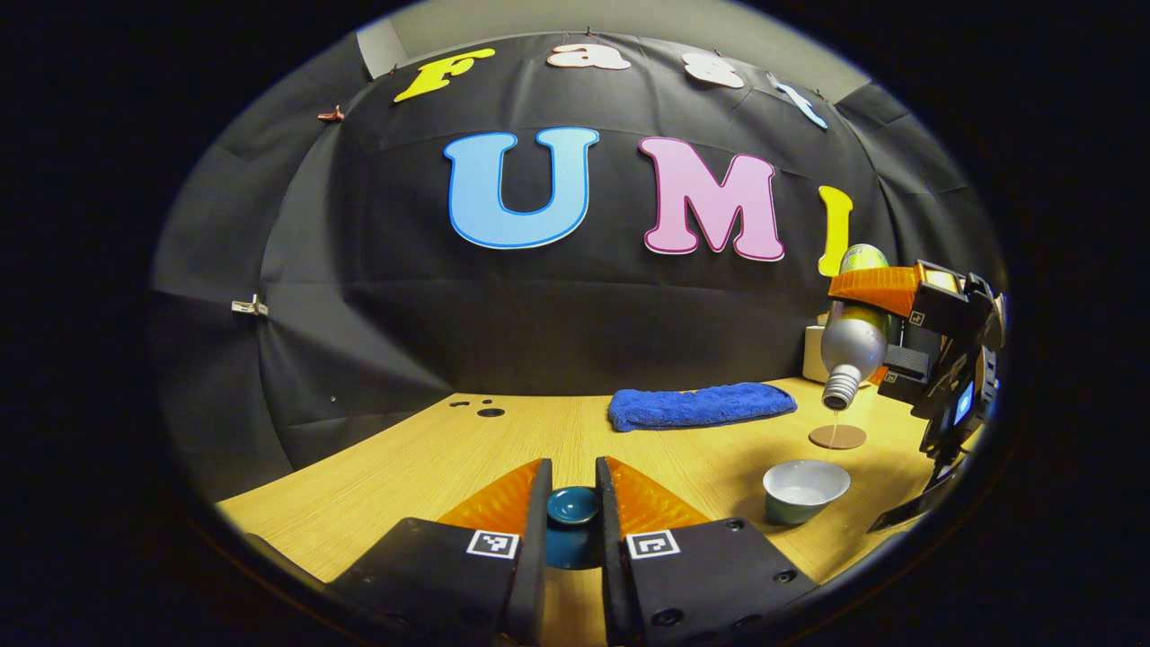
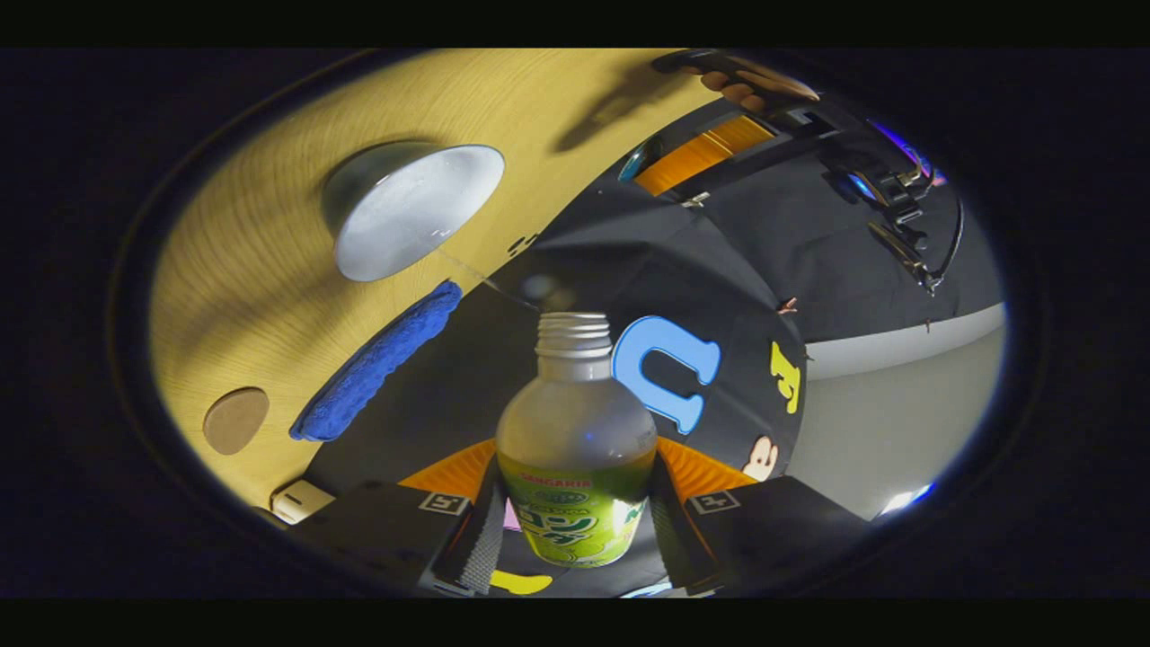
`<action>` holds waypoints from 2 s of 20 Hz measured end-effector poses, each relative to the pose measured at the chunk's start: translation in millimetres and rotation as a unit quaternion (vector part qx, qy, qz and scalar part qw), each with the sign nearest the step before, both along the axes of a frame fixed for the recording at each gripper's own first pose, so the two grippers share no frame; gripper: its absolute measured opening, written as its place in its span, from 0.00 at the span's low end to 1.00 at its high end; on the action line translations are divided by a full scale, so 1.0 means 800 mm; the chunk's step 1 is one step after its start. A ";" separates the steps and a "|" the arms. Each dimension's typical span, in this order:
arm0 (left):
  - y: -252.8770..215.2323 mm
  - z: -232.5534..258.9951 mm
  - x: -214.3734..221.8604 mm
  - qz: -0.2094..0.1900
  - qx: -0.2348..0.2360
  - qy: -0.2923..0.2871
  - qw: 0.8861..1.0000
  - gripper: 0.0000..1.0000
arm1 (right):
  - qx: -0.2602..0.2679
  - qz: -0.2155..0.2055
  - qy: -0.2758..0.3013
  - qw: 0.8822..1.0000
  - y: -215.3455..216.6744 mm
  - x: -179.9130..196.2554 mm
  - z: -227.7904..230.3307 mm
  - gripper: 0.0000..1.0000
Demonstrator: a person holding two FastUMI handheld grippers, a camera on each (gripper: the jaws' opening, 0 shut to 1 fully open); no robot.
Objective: Open the teacup lid with one hand, grasp the water bottle and pour water into the teacup with the other hand; after pouring, place the water bottle on the coaster and then close the teacup lid.
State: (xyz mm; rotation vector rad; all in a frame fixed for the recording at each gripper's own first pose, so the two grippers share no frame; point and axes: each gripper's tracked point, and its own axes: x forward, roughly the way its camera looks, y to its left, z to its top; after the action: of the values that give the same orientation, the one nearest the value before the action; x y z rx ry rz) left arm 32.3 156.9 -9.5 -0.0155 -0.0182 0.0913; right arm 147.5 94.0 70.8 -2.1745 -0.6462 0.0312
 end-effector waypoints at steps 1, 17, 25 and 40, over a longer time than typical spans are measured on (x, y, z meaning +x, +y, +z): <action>0.000 0.001 0.000 0.000 0.000 0.000 1.000 0.30 | -0.002 0.000 0.000 1.000 0.000 0.000 -0.001 0.70; 0.000 0.001 0.000 0.000 0.000 0.000 1.000 0.32 | -0.006 -0.001 0.001 1.000 0.003 0.001 -0.005 0.73; -0.001 0.001 -0.001 0.000 0.000 0.000 1.000 0.30 | -0.010 0.000 0.002 1.000 0.005 0.002 -0.010 0.73; -0.003 0.000 -0.001 -0.007 0.001 0.000 1.000 0.30 | 0.139 -0.037 0.025 0.989 -0.032 0.002 -0.003 0.74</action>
State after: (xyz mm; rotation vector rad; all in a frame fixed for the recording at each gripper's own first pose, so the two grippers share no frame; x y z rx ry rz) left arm 31.6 154.4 -9.1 -0.0144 -0.0188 0.0768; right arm 148.9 68.6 68.4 -1.9206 -0.5077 -0.0404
